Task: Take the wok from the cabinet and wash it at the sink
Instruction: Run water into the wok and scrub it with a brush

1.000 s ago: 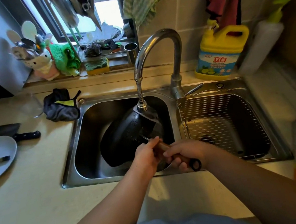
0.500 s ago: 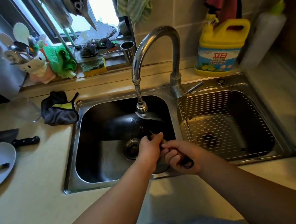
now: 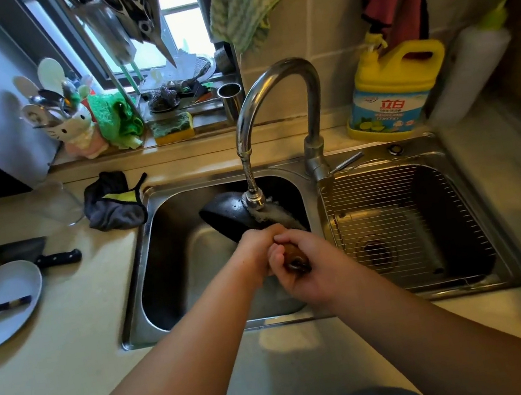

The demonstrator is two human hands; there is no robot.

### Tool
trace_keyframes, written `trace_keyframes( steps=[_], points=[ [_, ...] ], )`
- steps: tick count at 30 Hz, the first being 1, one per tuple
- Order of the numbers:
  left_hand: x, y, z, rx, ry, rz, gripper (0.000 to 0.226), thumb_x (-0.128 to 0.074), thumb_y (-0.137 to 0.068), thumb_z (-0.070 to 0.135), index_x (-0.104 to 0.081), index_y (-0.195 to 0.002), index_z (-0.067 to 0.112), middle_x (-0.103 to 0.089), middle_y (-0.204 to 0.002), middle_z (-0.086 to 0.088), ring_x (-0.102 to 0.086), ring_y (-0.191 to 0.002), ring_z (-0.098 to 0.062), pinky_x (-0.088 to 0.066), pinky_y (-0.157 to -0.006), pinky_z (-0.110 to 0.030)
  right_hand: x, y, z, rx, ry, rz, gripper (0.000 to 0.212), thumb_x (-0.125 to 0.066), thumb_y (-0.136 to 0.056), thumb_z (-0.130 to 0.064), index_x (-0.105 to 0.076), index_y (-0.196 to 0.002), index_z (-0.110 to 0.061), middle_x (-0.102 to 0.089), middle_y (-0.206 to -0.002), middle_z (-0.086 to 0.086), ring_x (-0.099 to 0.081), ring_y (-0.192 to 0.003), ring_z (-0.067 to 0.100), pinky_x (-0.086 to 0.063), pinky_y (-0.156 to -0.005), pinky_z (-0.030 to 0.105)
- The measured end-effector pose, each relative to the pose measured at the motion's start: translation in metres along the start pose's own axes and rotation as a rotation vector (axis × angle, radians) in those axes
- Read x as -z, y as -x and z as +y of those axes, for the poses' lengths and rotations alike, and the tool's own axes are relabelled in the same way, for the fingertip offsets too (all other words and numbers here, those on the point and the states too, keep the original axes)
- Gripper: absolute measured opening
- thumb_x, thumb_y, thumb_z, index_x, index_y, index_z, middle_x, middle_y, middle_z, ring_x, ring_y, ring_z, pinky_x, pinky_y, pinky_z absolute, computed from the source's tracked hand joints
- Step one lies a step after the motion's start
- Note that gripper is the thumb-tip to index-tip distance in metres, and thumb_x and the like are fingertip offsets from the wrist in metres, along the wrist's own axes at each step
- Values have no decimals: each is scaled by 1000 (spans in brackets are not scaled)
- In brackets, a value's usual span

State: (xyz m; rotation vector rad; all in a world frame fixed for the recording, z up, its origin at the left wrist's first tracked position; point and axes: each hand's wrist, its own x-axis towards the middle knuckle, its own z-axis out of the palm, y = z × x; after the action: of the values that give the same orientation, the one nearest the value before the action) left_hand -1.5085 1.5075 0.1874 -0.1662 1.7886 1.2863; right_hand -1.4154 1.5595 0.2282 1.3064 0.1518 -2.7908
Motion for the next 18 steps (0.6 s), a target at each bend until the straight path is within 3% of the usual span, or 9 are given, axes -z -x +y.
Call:
trace_keyframes(
  steps=[5,9,14,18],
  points=[
    [2,11,9,53,-127,-21,20,-65,-84,16,-59,-68,6,-56,-59,-7,-56,-57,-19,-48,-64,-29,-5,5,11,34,-91,46,36,-62,-91,-4,-54,-126,-2,-56,-86,22,-60,-37,20,-52,-33,24],
    [3,17,10,80,-209,-85,20,-65,-87,19,-62,-74,5,-60,-71,-11,-61,-81,-26,-51,-87,-41,-2,12,19,40,-165,44,40,-65,-88,-4,-53,-126,-4,-57,-96,26,-63,-37,23,-55,-34,26],
    [1,19,12,95,-234,-107,17,-64,-89,17,-62,-77,5,-63,-70,-9,-64,-70,-20,-54,-76,-34,1,21,21,48,-222,13,42,-65,-88,-4,-51,-128,-5,-59,-84,25,-63,-36,26,-55,-36,25],
    [-2,17,13,108,-238,-121,18,-64,-90,21,-62,-82,5,-65,-72,-9,-65,-70,-19,-55,-77,-32,1,21,16,33,-229,-9,41,-63,-90,-6,-50,-129,-3,-60,-51,26,-60,-35,22,-53,-34,24]
  ],
)
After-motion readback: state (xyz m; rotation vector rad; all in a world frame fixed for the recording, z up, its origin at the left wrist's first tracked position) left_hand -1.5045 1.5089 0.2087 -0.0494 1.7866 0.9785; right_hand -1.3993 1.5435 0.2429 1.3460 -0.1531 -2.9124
